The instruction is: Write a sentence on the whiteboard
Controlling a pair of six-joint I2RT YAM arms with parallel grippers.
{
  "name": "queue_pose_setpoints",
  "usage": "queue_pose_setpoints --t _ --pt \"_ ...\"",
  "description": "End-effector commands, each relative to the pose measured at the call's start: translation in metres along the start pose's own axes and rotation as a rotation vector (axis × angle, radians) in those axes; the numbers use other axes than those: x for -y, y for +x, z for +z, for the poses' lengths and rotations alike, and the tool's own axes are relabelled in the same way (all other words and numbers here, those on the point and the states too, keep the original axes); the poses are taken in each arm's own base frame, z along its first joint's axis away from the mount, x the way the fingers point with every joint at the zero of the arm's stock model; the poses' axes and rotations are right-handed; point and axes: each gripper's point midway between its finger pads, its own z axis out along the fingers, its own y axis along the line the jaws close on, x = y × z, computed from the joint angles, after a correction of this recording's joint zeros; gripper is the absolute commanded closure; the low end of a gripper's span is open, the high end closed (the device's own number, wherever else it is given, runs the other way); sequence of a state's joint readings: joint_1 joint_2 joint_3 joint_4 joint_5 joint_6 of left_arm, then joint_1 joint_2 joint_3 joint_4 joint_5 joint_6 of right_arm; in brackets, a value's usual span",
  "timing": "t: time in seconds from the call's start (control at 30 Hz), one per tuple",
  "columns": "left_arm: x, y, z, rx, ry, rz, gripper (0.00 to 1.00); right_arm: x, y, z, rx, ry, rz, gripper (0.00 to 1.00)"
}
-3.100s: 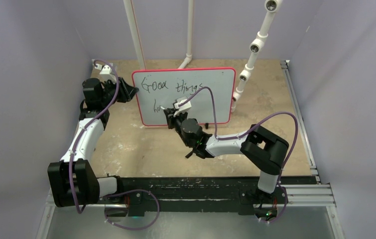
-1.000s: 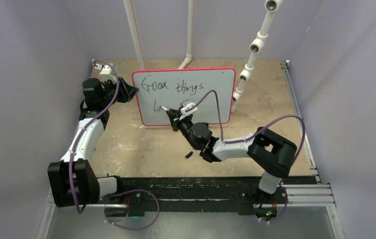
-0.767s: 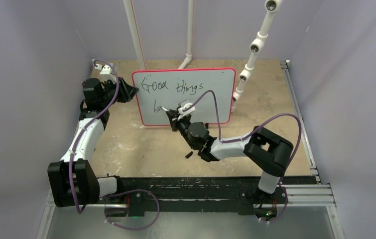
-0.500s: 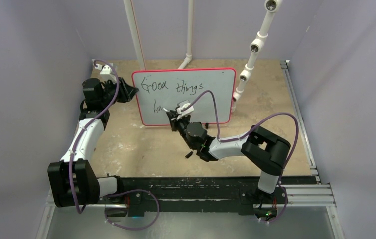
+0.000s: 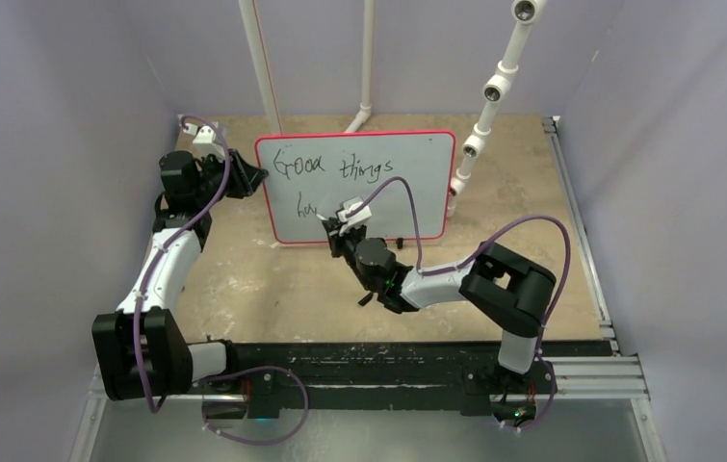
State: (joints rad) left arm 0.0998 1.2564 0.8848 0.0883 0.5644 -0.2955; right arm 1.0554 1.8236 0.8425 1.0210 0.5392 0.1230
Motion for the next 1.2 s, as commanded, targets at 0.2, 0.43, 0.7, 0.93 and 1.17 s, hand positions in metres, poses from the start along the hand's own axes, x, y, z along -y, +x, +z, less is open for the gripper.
queue_pose_setpoints --t 0.2,0.43,0.7,0.93,1.17 --pt "0.007 -0.01 -0.004 0.039 0.021 0.026 0.7 -0.002 0.015 0.002 -0.045 0.004 0.043 1.0" --pt "0.008 -0.01 -0.003 0.04 0.025 0.026 0.7 -0.01 0.022 0.004 -0.072 -0.024 0.042 1.0" --pt "0.007 -0.011 -0.004 0.04 0.022 0.026 0.7 -0.016 -0.007 -0.003 -0.004 -0.076 0.07 1.0" --pt "0.007 -0.01 -0.003 0.038 0.02 0.027 0.7 -0.011 -0.048 -0.007 0.096 -0.054 0.097 1.0" --pt "0.006 -0.009 -0.003 0.035 0.018 0.026 0.71 -0.011 -0.045 0.003 0.091 -0.029 0.073 1.0"
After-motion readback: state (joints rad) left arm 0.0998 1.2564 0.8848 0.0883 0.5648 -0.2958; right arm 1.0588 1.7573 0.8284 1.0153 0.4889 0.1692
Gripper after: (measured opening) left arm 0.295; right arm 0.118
